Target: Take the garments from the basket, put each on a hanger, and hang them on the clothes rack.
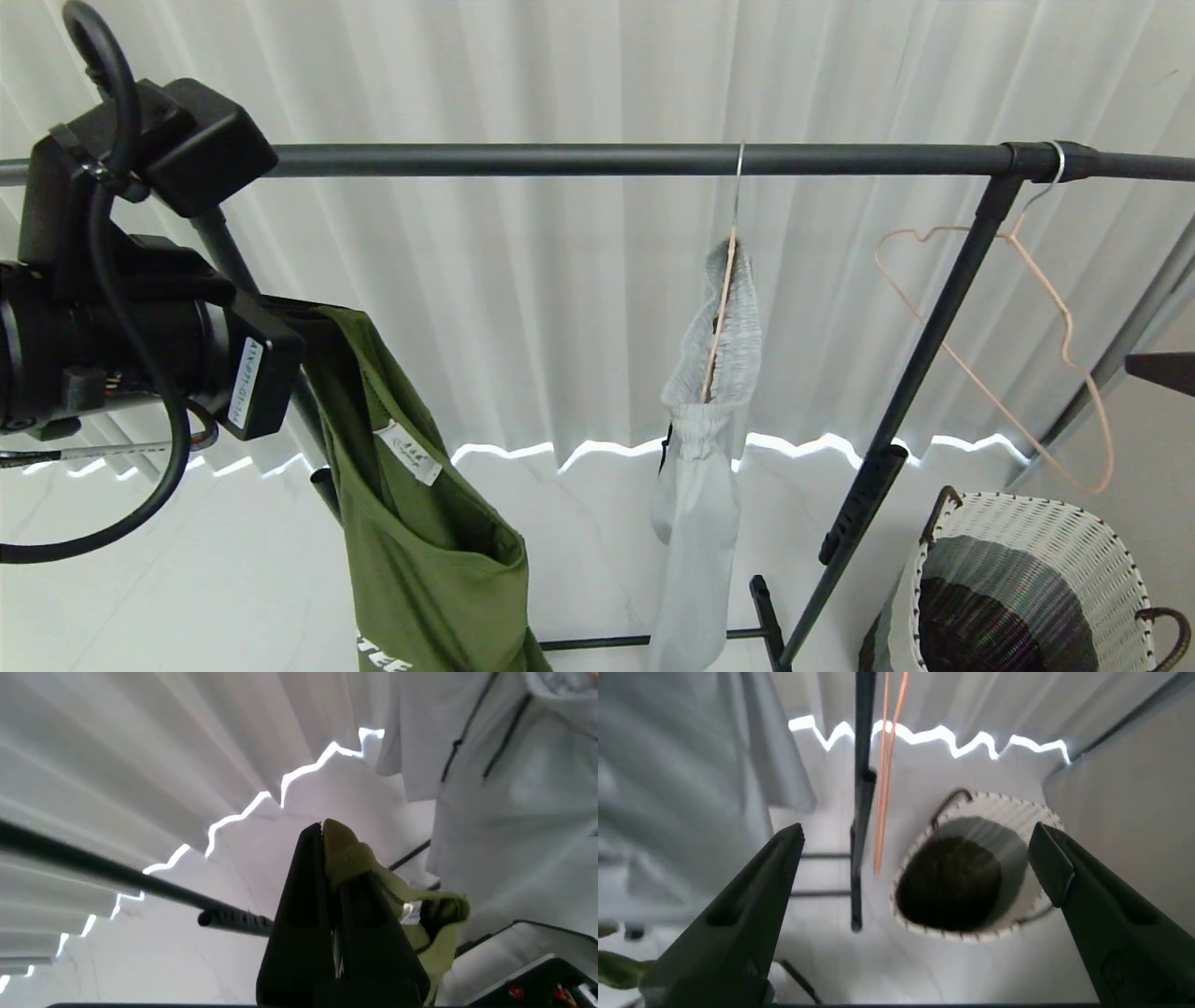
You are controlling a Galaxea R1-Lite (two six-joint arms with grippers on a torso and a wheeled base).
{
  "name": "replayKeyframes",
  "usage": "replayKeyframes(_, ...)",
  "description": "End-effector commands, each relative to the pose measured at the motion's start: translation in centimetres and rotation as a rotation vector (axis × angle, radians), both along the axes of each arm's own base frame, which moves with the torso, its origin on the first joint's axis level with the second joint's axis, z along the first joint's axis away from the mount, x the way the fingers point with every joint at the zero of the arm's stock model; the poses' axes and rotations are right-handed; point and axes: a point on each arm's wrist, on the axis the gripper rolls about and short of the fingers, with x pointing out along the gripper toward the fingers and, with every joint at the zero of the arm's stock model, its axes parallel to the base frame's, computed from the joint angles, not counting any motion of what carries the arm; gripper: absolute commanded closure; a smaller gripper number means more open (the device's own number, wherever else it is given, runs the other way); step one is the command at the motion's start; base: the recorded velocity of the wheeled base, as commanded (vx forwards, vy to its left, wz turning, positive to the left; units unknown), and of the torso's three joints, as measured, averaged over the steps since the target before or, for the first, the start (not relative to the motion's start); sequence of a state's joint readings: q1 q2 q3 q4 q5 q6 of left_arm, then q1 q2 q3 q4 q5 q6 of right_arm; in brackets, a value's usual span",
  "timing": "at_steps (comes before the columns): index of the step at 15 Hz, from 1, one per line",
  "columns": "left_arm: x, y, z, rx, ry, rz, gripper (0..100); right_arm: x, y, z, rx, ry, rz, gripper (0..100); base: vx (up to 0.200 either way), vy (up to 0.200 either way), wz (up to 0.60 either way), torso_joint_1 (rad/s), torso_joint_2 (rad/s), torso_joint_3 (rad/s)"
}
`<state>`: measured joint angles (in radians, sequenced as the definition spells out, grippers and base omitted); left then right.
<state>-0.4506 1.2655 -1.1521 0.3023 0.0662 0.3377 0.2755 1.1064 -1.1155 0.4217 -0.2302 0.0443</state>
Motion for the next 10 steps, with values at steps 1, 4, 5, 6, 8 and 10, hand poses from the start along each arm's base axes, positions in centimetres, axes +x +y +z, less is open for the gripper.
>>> replayKeyframes(1,-0.2,0.1,0.0,0.000,0.000,0.000,100,2.7,0.5,-1.1,0.006,0.030,-0.019,0,0.000,0.000,0.00,0.000,0.00,0.000)
replayKeyframes(4,-0.6,0.3,-0.2,-0.001,-0.001,0.000,100,6.3,0.8,-2.7,0.003,0.047,-0.058,0,0.000,0.000,0.00,0.000,0.00,0.000)
replayKeyframes(5,-0.8,0.4,-0.1,-0.002,-0.004,0.000,100,7.1,0.7,-3.1,0.000,0.059,-0.069,0,0.000,0.000,0.00,0.000,0.00,0.000)
replayKeyframes(6,-0.9,0.4,-0.1,-0.004,-0.007,-0.002,100,7.7,0.8,-3.3,0.004,0.067,-0.075,0,0.000,0.000,0.00,0.000,0.00,0.000)
replayKeyframes(8,-1.1,0.3,-0.1,-0.006,-0.008,-0.009,100,9.2,1.1,-4.0,0.036,0.077,-0.091,0,0.000,0.000,0.00,0.000,0.00,0.000)
replayKeyframes(10,-1.3,0.3,0.0,-0.008,-0.013,-0.015,100,10.4,1.0,-4.6,0.041,0.086,-0.105,0,0.000,0.000,0.00,0.000,0.00,0.000)
